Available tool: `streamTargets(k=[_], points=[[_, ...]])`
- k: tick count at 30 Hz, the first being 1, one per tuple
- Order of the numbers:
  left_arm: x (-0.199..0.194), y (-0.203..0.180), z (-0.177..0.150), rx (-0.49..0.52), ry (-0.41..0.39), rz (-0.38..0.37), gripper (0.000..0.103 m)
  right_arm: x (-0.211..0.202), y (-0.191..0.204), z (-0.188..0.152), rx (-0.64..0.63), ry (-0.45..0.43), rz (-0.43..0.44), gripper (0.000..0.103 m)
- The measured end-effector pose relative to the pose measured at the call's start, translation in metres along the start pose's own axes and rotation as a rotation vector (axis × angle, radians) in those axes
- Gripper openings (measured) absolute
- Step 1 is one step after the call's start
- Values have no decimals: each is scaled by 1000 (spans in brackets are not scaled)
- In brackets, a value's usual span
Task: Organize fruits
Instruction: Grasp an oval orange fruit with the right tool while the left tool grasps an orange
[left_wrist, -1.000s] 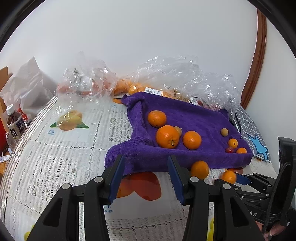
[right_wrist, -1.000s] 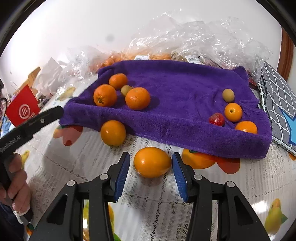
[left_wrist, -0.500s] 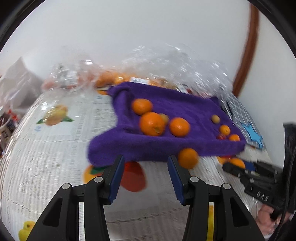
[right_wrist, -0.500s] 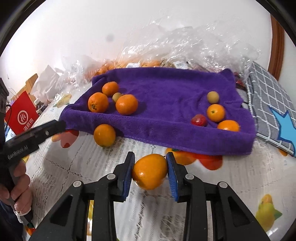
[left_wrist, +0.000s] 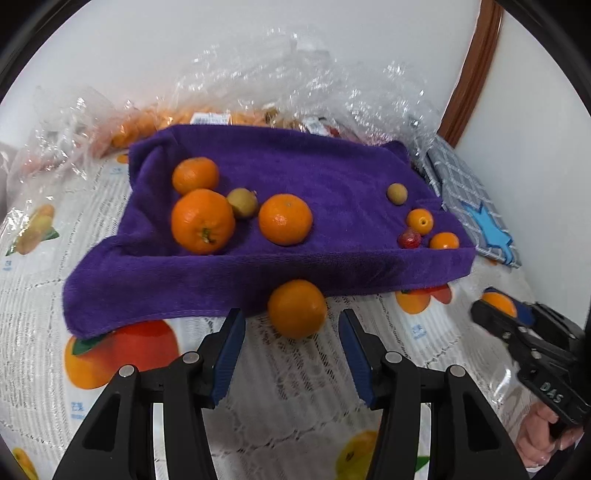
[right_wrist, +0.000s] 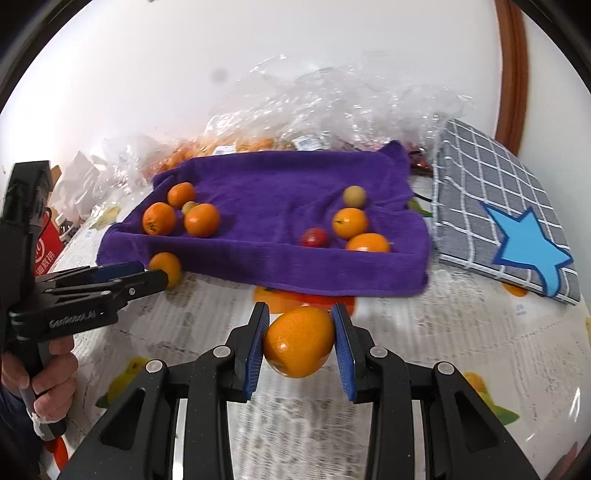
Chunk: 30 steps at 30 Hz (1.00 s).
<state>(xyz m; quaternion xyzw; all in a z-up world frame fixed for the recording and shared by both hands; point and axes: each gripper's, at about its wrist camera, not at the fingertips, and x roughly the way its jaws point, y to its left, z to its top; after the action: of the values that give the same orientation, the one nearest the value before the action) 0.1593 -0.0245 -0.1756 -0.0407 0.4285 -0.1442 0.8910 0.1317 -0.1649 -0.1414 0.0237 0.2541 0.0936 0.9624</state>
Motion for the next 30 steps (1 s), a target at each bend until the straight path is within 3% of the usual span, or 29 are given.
streamTargets(k=[3,7,20,30], points=[[8,-5,2,4,11,13,50,-3,-10,-1,16,-5,-9,35],[11,-9,5,11,14,30,32,-2,-18,-1,30,-7,-14,35],[-15,20,2,-53,-21,14,32,-6,-26,16,41,-39,-27,35],[-50,46,25,-83,-102,48,32,-5,-33,36,71,-68,-35,35]])
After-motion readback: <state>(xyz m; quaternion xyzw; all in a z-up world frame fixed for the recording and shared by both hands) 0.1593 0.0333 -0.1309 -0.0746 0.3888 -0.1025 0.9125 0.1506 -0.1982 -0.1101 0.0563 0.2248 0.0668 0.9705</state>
